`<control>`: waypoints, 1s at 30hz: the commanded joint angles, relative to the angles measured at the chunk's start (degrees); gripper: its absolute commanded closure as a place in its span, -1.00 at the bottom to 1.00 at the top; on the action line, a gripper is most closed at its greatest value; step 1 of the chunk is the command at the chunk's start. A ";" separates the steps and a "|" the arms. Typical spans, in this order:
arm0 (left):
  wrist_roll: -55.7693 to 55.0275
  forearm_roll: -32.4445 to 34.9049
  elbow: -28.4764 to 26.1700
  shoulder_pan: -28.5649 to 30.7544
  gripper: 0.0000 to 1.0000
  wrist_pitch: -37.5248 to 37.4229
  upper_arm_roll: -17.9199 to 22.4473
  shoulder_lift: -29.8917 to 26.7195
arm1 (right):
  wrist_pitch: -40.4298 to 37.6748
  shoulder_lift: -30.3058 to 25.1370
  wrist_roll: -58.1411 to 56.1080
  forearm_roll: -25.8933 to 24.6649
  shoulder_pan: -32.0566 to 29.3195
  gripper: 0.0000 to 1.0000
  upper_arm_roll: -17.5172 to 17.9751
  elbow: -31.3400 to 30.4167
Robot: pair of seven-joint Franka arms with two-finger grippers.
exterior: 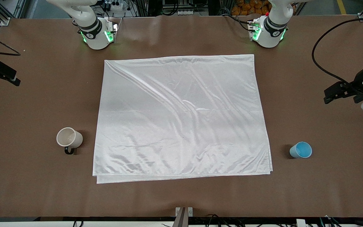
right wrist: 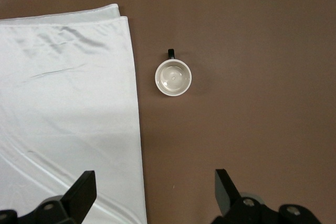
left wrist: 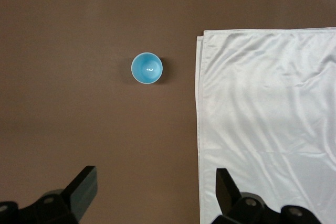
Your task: Place blue cup into white mug on cloth
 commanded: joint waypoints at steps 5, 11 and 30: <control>0.05 1.26 0.30 -0.11 -1.00 -0.43 0.03 -0.30 | -0.59 -0.74 0.74 0.54 0.21 -1.00 -0.06 0.21; -0.22 1.17 0.30 -0.11 -1.00 -0.43 0.03 -0.30 | -0.50 -0.74 0.74 0.54 0.21 -1.00 -0.06 0.21; 0.13 1.08 0.74 -0.11 -1.00 -0.52 -0.06 -1.01 | 1.43 1.01 0.66 0.46 0.12 -1.00 -0.15 0.12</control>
